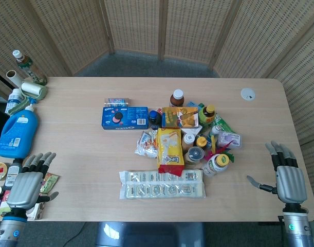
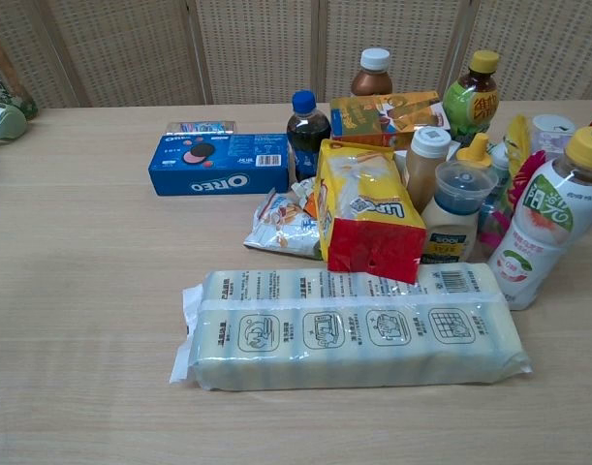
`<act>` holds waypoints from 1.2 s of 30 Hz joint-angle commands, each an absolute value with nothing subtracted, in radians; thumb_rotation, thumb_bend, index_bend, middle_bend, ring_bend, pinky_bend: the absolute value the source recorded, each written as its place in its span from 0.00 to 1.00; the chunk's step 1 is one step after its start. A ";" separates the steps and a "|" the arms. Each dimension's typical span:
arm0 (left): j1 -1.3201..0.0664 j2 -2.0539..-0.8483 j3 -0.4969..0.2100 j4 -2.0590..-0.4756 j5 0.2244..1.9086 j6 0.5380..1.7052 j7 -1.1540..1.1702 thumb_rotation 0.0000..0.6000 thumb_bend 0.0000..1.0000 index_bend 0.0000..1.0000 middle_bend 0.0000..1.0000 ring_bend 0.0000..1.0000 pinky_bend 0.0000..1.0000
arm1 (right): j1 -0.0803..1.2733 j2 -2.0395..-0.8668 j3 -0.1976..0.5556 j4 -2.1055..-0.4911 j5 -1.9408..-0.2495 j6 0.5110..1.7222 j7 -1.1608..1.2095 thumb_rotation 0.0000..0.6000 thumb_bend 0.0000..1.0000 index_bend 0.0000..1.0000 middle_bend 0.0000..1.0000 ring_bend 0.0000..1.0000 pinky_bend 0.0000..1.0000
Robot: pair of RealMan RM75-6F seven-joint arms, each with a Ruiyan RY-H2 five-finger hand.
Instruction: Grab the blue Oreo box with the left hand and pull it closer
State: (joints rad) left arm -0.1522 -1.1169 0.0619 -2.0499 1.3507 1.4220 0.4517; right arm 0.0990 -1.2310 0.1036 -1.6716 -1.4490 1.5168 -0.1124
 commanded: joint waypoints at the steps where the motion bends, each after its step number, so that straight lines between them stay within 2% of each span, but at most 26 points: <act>1: -0.149 -1.117 0.063 -2.042 1.355 1.417 0.443 1.00 0.15 0.00 0.00 0.00 0.00 | 0.101 -1.231 0.106 -1.681 -1.455 1.519 -0.122 0.57 0.15 0.00 0.00 0.00 0.00; 9: -0.155 -1.106 0.055 -2.027 1.358 1.398 0.431 1.00 0.15 0.00 0.00 0.00 0.00 | 0.107 -1.230 0.108 -1.699 -1.465 1.515 -0.136 0.57 0.15 0.00 0.00 0.00 0.00; 15: -0.199 -1.083 0.021 -2.031 1.332 1.343 0.448 1.00 0.15 0.00 0.00 0.00 0.00 | 0.099 -1.239 0.106 -1.697 -1.459 1.519 -0.132 0.57 0.15 0.00 0.00 0.00 0.00; 24: -0.373 -1.111 -0.102 -1.945 1.113 1.126 0.462 1.00 0.15 0.00 0.00 0.00 0.00 | 0.086 -1.217 0.112 -1.697 -1.450 1.533 -0.118 0.56 0.15 0.00 0.00 0.00 0.00; 31: -0.551 -1.204 -0.186 -1.820 0.904 0.966 0.522 1.00 0.15 0.00 0.00 0.00 0.00 | 0.057 -1.211 0.108 -1.674 -1.429 1.552 -0.078 0.56 0.15 0.00 0.00 0.00 0.00; 36: -0.670 -1.288 -0.219 -1.713 0.788 0.876 0.551 1.00 0.15 0.00 0.00 0.00 0.00 | 0.039 -1.199 0.109 -1.674 -1.425 1.571 -0.072 0.56 0.15 0.00 0.00 0.00 0.00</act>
State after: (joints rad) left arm -0.6201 -1.2454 -0.1941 -1.7609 0.8372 0.9210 0.5301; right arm 0.0411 -1.2008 0.1085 -1.6733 -1.4261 1.5695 -0.0733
